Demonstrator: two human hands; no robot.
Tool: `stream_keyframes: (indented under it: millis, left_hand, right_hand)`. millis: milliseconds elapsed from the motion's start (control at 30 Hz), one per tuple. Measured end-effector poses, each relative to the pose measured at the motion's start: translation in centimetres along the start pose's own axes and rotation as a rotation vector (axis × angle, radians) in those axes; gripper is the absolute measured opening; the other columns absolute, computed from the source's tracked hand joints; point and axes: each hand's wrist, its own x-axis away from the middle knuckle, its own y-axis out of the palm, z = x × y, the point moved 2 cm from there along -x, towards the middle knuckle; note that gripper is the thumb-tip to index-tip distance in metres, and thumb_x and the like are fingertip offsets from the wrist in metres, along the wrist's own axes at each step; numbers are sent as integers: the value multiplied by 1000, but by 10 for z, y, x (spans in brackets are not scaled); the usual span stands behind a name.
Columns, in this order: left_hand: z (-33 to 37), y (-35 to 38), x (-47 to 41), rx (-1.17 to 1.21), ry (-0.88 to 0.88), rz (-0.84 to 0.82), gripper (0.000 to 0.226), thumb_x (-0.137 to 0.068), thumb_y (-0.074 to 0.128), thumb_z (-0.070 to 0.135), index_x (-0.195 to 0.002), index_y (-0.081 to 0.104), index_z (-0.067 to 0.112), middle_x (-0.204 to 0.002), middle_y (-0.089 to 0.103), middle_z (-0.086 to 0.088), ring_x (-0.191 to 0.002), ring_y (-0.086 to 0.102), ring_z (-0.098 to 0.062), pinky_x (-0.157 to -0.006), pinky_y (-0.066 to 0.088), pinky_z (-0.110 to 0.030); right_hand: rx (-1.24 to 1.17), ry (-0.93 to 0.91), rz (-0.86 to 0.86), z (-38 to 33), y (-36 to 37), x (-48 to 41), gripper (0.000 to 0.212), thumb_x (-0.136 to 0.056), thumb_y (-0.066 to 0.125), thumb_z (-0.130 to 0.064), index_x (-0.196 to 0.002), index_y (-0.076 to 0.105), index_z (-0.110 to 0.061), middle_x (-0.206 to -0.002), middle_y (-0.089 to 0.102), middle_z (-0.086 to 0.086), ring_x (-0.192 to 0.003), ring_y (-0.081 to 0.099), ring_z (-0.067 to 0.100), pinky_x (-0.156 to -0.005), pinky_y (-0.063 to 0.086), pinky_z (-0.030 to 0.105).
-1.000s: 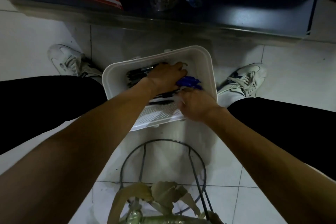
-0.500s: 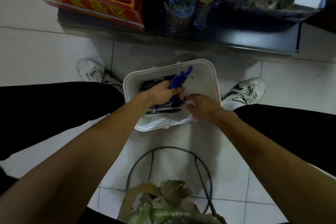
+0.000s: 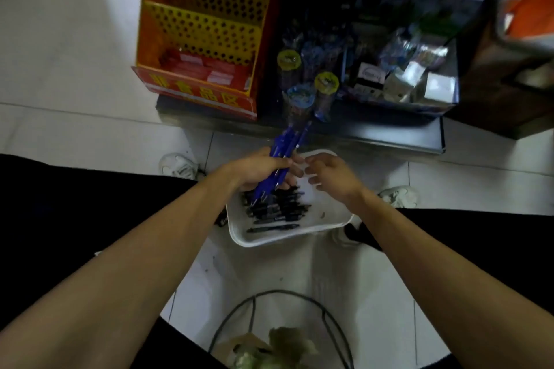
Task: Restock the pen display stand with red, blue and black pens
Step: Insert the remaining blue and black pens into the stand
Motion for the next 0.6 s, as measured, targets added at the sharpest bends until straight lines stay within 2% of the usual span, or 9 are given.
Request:
stream_keyframes:
  millis: [100,167,233,367,433,533,600]
  left_hand:
    - [30,-2,21,50,118,11,23,-99,47,7,-119,56,-1,-98,69,-16,-74,72,-19,-74,60,-35]
    - [52,-1,36,59,183,1,25,-98,48,6,-120,57,-2,-93,72,-14,-77,72,-22,-82,58,-39]
    - [75,2,51,24,242,16,24,-99,48,5,-119,57,-4,-84,73,-12,-72,72,-19,-74,60,-33]
    - [117,14,83,-158,366,23,23,-101,44,12,-102,64,1,-67,71,2,-60,65,-8,-59,52,-20]
    - [133,17,96,-132,396,20,21,-102,42,10,-99,62,4,-67,71,5,-55,61,-5,-56,50,-19]
    - [153,18,112,-91,439,2,16,-99,47,10,-109,59,6,-88,71,-7,-63,63,-12,-62,52,-27]
    - [164,18,119,-57,462,-17,17,-97,50,12,-110,60,6,-89,70,-13,-72,66,-19,-74,54,-36]
  right_hand:
    - [-114,-150,27,-34,-11,14,15,-100,47,-20,-98,61,-15,-94,65,7,-81,59,18,-70,45,29]
    - [-146,-271,34,-58,-17,26,15,-99,51,-19,-90,63,-16,-83,65,4,-73,61,13,-69,47,27]
    - [-181,-369,53,-78,-23,37,12,-97,55,-14,-89,64,-13,-74,65,0,-63,62,5,-63,50,22]
    - [-279,-452,49,-112,-36,62,8,-95,59,-13,-97,60,-6,-64,64,0,-55,63,9,-59,53,24]
    - [-306,-481,46,-128,-44,77,5,-95,59,-12,-93,58,-8,-60,65,-3,-51,62,5,-53,51,17]
    - [-331,-558,36,-151,-54,97,5,-94,59,-7,-90,61,-9,-63,67,-5,-53,63,0,-52,49,14]
    - [-307,-607,55,-163,-60,109,5,-94,58,-6,-95,63,-5,-73,68,4,-56,63,3,-49,46,13]
